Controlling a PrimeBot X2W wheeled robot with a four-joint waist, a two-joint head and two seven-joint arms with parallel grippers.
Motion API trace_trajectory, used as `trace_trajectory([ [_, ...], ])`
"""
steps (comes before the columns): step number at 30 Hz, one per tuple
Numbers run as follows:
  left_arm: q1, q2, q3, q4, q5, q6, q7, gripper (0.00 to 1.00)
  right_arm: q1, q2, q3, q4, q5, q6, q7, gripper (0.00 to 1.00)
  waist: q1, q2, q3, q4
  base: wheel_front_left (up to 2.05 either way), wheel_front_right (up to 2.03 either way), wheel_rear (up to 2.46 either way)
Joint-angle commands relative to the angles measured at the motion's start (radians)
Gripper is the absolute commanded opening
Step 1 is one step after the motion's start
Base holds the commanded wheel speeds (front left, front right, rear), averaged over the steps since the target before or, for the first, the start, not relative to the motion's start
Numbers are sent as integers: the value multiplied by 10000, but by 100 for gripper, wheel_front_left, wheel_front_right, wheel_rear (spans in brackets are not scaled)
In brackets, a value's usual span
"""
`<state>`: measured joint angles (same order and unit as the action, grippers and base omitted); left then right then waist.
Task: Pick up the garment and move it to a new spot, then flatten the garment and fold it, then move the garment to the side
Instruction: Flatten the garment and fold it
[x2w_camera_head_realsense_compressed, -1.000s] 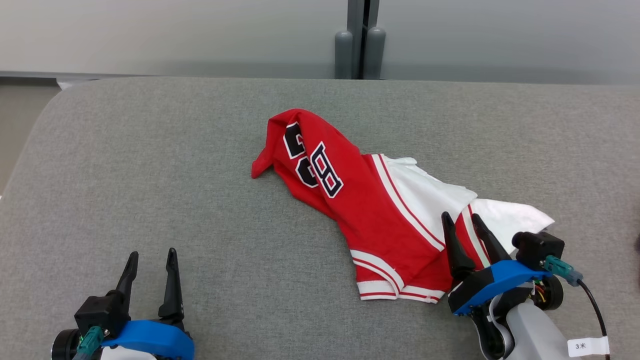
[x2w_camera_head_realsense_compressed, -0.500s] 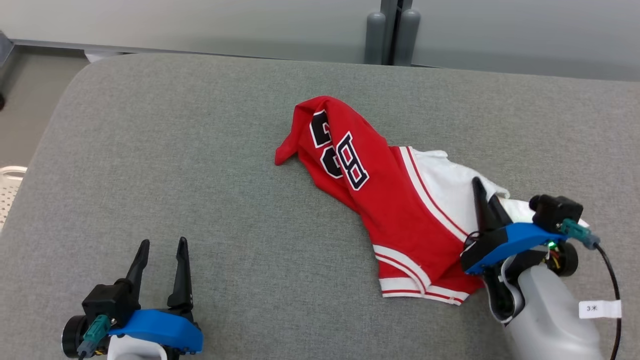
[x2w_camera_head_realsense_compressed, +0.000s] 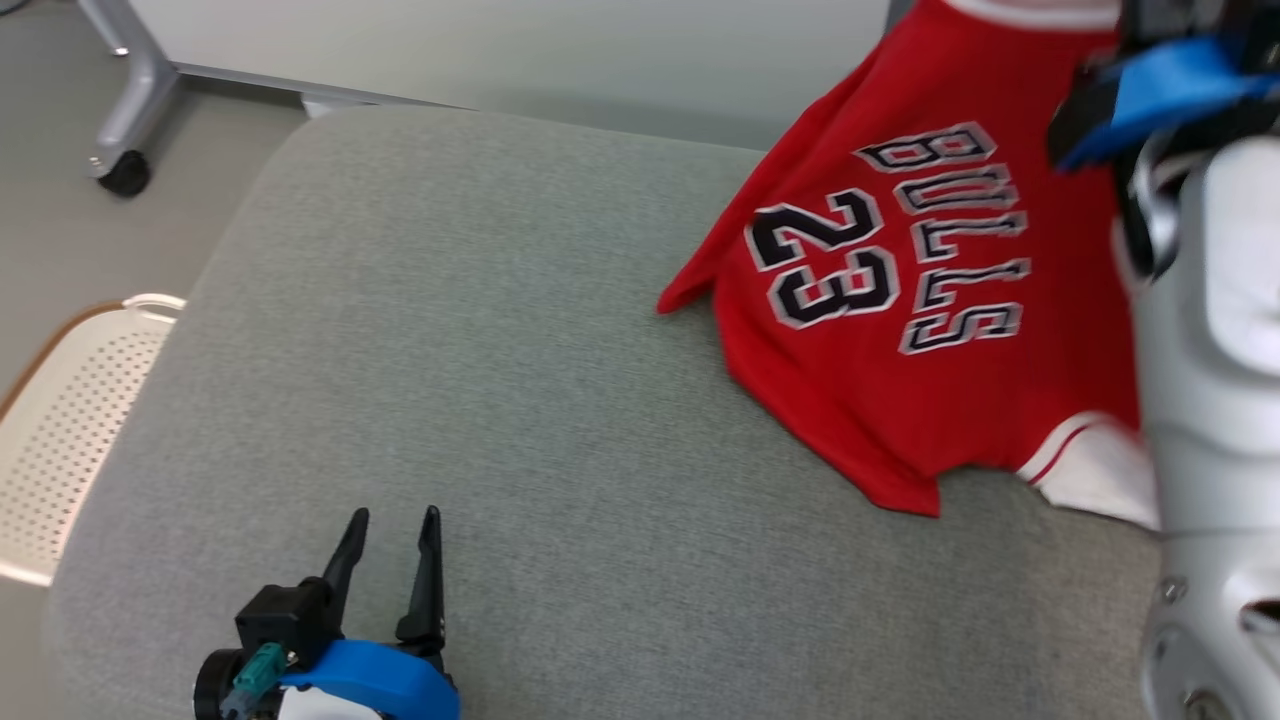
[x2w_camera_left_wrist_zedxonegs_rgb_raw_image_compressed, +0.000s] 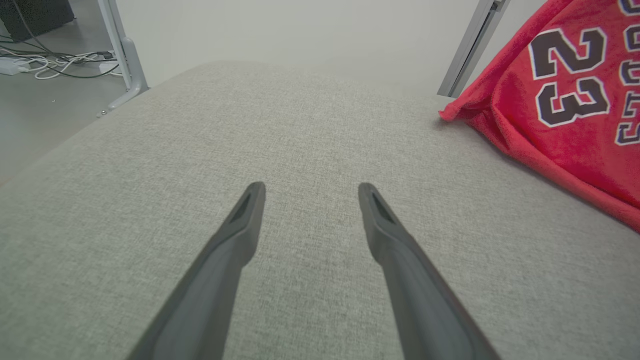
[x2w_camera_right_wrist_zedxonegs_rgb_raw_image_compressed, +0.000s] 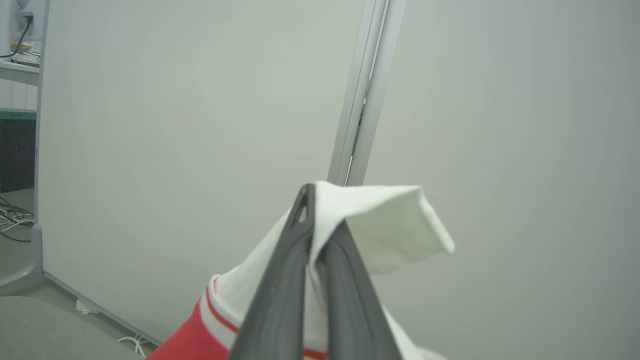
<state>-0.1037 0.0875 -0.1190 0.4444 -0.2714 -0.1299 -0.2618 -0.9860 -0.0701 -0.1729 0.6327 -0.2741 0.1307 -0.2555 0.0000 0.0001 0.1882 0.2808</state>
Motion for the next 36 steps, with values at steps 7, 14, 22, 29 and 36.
trace_trajectory([
  [7,164,-165,-433,158,16,-14,-44,100,-2107,-1089,913,173,-1394,1,-24,0,0,-1,-468,748,0,0,0],
  [14,515,-240,-95,83,76,-14,-44,100,-1665,-1121,1546,-299,-510,-1,-98,0,0,-1,-596,319,0,0,0],
  [22,554,-190,-60,-71,115,-14,-46,100,2884,-1026,1084,-2500,731,1,-101,0,0,-1,-594,-957,0,0,0],
  [29,702,-49,5,-76,132,-15,-44,100,7247,-379,-439,-3764,1252,-1,-107,0,0,-1,-625,-1872,0,0,0],
  [36,649,54,63,-131,138,-15,-44,100,9115,51,-281,-4002,802,-1,-107,15,0,-1,-561,-2573,0,0,0],
])
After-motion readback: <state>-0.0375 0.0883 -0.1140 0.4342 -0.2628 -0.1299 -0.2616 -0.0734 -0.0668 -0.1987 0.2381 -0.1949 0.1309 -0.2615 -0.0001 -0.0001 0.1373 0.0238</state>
